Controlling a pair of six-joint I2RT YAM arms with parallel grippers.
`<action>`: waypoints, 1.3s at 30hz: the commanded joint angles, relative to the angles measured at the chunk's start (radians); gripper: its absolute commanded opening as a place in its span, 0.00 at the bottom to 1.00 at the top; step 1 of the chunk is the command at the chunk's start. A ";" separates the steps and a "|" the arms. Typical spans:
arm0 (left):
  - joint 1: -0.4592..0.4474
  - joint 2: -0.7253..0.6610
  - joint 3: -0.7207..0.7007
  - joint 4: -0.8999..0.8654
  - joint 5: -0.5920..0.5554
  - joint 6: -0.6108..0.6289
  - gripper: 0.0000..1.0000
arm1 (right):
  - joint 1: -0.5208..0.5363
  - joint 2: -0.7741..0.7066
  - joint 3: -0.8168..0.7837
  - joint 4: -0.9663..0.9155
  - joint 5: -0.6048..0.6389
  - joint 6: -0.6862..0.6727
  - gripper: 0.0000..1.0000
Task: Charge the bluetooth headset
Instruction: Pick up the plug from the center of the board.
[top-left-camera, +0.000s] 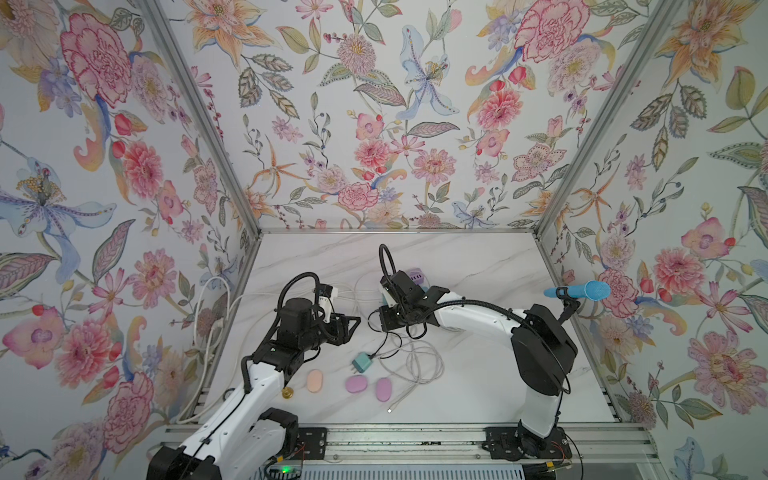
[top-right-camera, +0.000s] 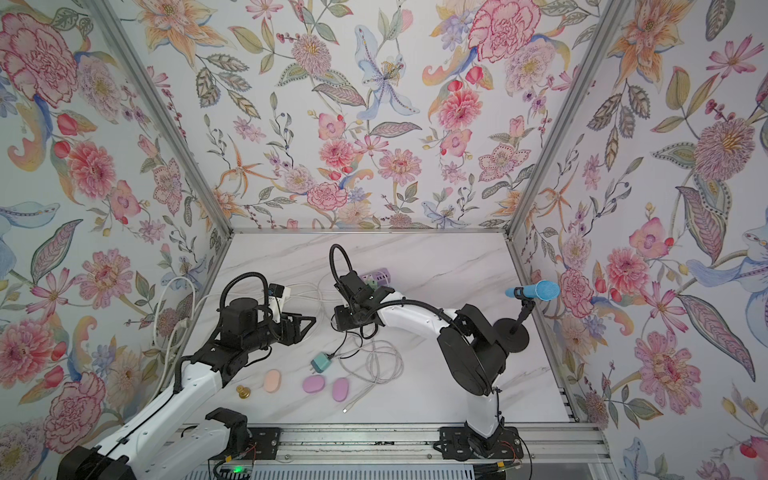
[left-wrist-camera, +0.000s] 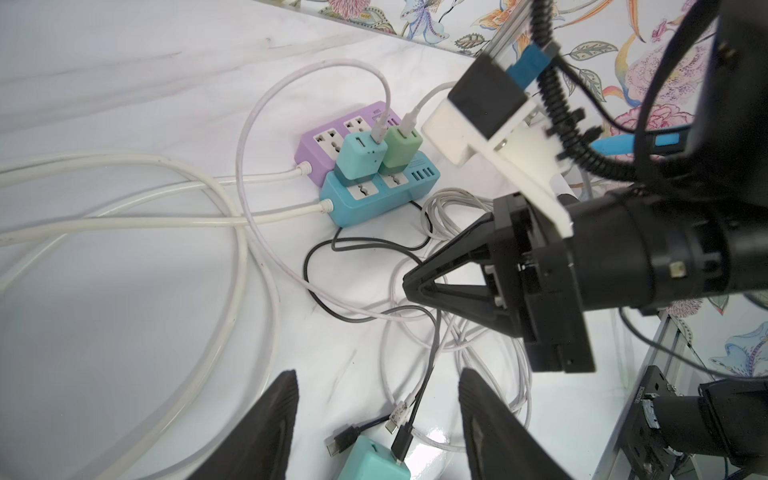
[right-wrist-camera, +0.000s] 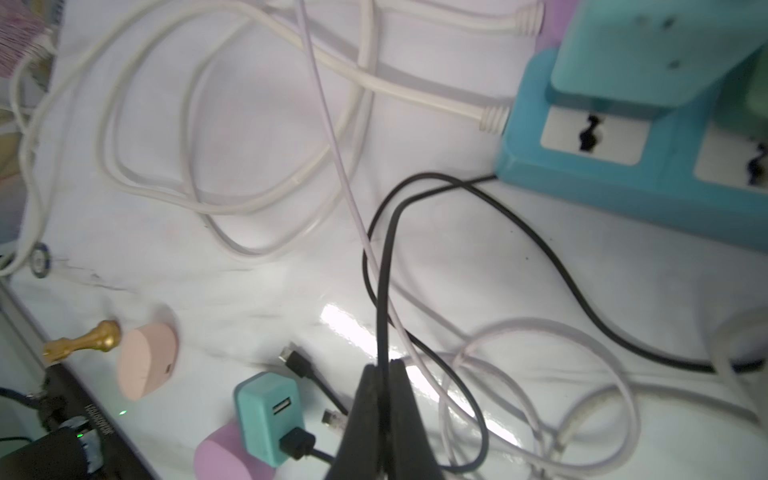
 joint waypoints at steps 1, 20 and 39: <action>-0.028 -0.018 0.033 -0.035 -0.032 0.071 0.67 | -0.051 -0.068 0.073 -0.011 -0.119 0.037 0.00; -0.275 0.007 0.109 0.011 -0.313 0.320 1.00 | -0.172 -0.089 0.334 -0.010 -0.534 0.231 0.00; -0.338 0.080 0.089 0.213 -0.500 0.354 1.00 | -0.211 -0.172 0.332 0.005 -0.661 0.308 0.00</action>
